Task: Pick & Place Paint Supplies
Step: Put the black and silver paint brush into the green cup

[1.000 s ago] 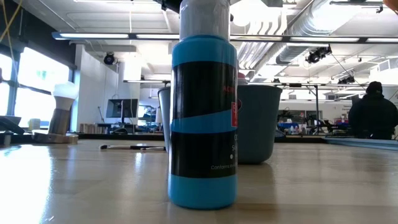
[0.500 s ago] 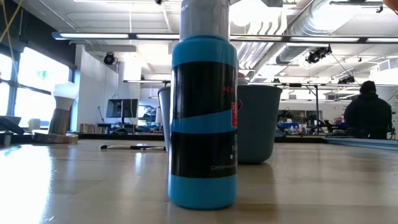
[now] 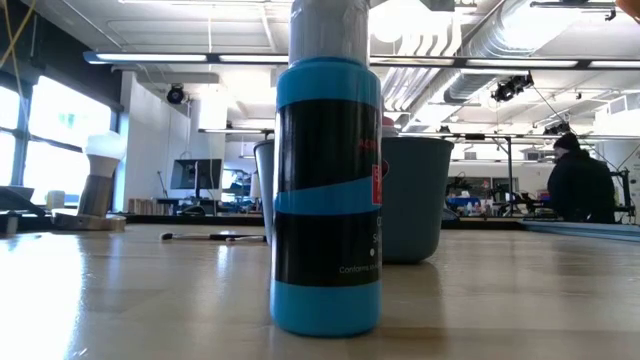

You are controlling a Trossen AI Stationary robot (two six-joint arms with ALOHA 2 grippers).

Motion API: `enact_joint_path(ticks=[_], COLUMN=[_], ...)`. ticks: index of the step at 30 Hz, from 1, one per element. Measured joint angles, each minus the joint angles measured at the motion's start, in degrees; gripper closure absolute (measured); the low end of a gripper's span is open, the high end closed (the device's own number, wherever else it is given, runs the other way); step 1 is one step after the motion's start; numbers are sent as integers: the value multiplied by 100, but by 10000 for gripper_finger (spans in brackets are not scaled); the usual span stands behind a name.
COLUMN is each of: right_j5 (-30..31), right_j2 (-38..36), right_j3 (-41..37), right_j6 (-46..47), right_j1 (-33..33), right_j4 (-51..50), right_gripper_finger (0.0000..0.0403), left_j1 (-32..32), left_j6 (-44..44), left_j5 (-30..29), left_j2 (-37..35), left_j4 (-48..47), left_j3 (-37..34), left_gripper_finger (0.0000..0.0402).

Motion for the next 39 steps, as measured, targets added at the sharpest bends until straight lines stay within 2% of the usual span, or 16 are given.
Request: enact_joint_path(ticks=[7, 13, 18, 24, 35, 37, 39], right_j5=[-2, -18, -152, -151, 6, 20, 22], right_j2=[0, -1, -2, -2, 24, 24, 24], right_j3=[1, 0, -1, 0, -1, -1, -1], right_j6=[-6, -6, -9, -6, -6, -9, -60], right_j1=[0, 0, 0, 0, 0, 0, 0], right_j4=[163, 167, 167, 164, -121, -218, -248], right_gripper_finger=[295, 295, 295, 295, 295, 295, 295], left_j1=[-770, -1255, -1577, -1560, -1476, -1216, -843], left_j6=[-455, -1732, -1982, -2192, -2497, -2399, -2380], left_j5=[-1071, -1229, -1137, -968, -1851, -1659, -1019], left_j2=[-83, -32, -9, -11, -31, -79, -207], left_j4=[-734, -1378, -1392, -1374, -1104, -1131, -1240], left_j3=[-2, -39, -357, -413, -413, -413, -413], left_gripper_finger=[386, 400, 399, 398, 398, 398, 400])
